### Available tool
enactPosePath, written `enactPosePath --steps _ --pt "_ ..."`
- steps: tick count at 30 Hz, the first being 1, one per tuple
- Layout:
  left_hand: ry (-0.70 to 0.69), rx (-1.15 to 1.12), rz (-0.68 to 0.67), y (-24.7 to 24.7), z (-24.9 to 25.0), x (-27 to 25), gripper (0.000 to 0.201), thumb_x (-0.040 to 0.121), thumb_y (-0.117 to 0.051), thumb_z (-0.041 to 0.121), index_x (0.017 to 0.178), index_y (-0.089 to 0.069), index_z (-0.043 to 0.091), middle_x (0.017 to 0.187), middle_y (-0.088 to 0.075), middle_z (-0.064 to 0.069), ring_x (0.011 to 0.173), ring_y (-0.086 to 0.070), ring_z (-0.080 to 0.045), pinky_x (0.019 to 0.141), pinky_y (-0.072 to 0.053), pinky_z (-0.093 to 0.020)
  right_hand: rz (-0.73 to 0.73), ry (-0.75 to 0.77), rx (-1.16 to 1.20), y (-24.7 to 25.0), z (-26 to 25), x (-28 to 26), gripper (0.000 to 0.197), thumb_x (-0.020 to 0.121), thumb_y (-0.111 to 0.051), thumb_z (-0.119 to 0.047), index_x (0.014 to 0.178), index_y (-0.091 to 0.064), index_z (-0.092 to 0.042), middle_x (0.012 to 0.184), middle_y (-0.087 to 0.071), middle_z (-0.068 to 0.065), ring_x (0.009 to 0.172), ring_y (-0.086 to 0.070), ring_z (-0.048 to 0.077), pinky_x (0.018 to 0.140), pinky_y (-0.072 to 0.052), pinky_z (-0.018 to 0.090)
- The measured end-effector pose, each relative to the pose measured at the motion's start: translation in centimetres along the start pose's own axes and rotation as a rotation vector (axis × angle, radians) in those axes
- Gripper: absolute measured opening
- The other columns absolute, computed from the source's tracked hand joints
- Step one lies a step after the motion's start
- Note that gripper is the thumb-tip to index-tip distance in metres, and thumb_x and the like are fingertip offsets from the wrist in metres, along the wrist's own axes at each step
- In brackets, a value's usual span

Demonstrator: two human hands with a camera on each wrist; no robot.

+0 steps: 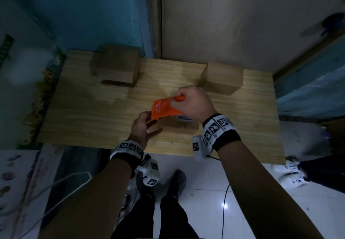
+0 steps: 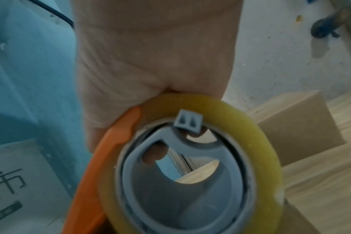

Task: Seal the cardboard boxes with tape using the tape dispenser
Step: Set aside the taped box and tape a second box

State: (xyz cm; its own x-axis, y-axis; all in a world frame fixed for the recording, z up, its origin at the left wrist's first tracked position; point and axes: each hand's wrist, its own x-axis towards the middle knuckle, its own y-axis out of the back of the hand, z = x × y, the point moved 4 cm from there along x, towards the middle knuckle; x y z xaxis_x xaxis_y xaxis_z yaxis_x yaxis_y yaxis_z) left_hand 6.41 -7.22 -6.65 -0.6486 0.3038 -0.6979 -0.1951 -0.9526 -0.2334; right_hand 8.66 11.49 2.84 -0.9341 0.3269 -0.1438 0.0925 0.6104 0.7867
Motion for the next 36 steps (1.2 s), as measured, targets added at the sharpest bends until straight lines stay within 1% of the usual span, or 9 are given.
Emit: enactPosePath --steps 3,9,13,16,19,22,27,31,36 --pt "0.028 0.078 0.019 -0.2 0.3 0.4 0.047 0.098 -0.042 0.053 0.116 -0.064 0.015 0.118 -0.065 -0.006 0.113 -0.058 -0.019 0.091 -0.054 -0.048 0.012 -0.012 -0.008 0.2 -0.2 0.0 0.027 0.08 -0.065 -0.05 0.067 -0.064 -0.026 0.069 -0.066 -0.008 0.069 -0.062 0.014 0.06 -0.047 0.027" --pt "-0.016 0.179 0.06 -0.5 1.1 0.8 0.04 0.099 -0.045 0.049 0.111 -0.066 0.017 0.112 -0.066 -0.005 0.107 -0.058 -0.02 0.095 -0.048 -0.043 0.045 -0.047 0.047 0.3 0.2 -0.2 0.025 0.081 -0.067 -0.051 0.069 -0.065 -0.029 0.068 -0.065 -0.009 0.068 -0.063 0.012 0.062 -0.051 0.028" --pt "-0.064 0.264 0.002 -0.4 0.8 0.8 0.027 0.096 -0.055 0.044 0.099 -0.068 0.021 0.096 -0.062 0.003 0.09 -0.055 -0.019 0.08 -0.045 -0.036 0.05 -0.072 0.091 0.2 0.9 -0.1 0.028 0.072 -0.059 -0.058 0.067 -0.063 -0.032 0.068 -0.066 -0.009 0.068 -0.065 0.012 0.064 -0.054 0.031" --pt "-0.01 0.231 0.001 -0.4 0.7 0.9 0.023 0.092 -0.062 0.041 0.087 -0.068 0.019 0.086 -0.059 0.002 0.081 -0.049 -0.017 0.071 -0.042 -0.033 0.059 -0.079 0.127 0.2 1.3 -0.1 0.023 0.075 -0.064 -0.053 0.067 -0.064 -0.031 0.067 -0.065 -0.011 0.068 -0.065 0.01 0.062 -0.052 0.029" --pt "-0.009 0.242 -0.012 -0.7 1.0 0.8 0.015 0.094 -0.062 0.028 0.089 -0.068 0.016 0.077 -0.058 0.002 0.07 -0.048 -0.013 0.062 -0.04 -0.027 0.056 -0.084 0.139 0.2 1.5 -0.2 0.02 0.079 -0.068 -0.047 0.074 -0.07 -0.028 0.071 -0.068 -0.01 0.071 -0.065 0.009 0.065 -0.052 0.028" --pt "-0.019 0.215 -0.004 -1.1 1.4 0.6 0.013 0.095 -0.059 0.025 0.097 -0.067 0.014 0.071 -0.056 0.004 0.064 -0.046 -0.011 0.059 -0.038 -0.025 0.05 -0.09 0.136 0.4 1.5 -0.1 0.023 0.081 -0.069 -0.047 0.08 -0.074 -0.024 0.075 -0.07 -0.009 0.073 -0.066 0.009 0.068 -0.055 0.03" --pt "-0.076 0.231 0.02 -0.7 1.3 0.8 0.019 0.095 -0.06 0.03 0.083 -0.064 0.016 0.069 -0.057 0.004 0.059 -0.047 -0.009 0.055 -0.037 -0.025 0.038 -0.095 0.125 0.5 1.3 0.0 0.025 0.081 -0.069 -0.049 0.081 -0.074 -0.024 0.075 -0.07 -0.01 0.071 -0.066 0.008 0.068 -0.056 0.03" --pt "-0.138 0.209 0.011 -0.4 1.3 1.1 0.023 0.094 -0.063 0.022 0.073 -0.063 0.015 0.07 -0.059 -0.004 0.051 -0.043 -0.009 0.045 -0.031 -0.021 0.013 -0.093 0.111 0.3 1.3 0.0 0.027 0.082 -0.068 -0.051 0.084 -0.074 -0.024 0.077 -0.07 -0.009 0.073 -0.066 0.009 0.068 -0.054 0.028" --pt "-0.09 0.105 -0.05 -0.6 1.7 0.9 0.012 0.092 -0.063 0.011 0.08 -0.064 0.007 0.067 -0.064 -0.005 0.046 -0.044 -0.007 0.037 -0.03 -0.015 0.01 -0.084 0.105 0.2 1.3 0.1 0.028 0.082 -0.067 -0.05 0.086 -0.074 -0.024 0.081 -0.071 -0.009 0.077 -0.067 0.01 0.07 -0.055 0.03"
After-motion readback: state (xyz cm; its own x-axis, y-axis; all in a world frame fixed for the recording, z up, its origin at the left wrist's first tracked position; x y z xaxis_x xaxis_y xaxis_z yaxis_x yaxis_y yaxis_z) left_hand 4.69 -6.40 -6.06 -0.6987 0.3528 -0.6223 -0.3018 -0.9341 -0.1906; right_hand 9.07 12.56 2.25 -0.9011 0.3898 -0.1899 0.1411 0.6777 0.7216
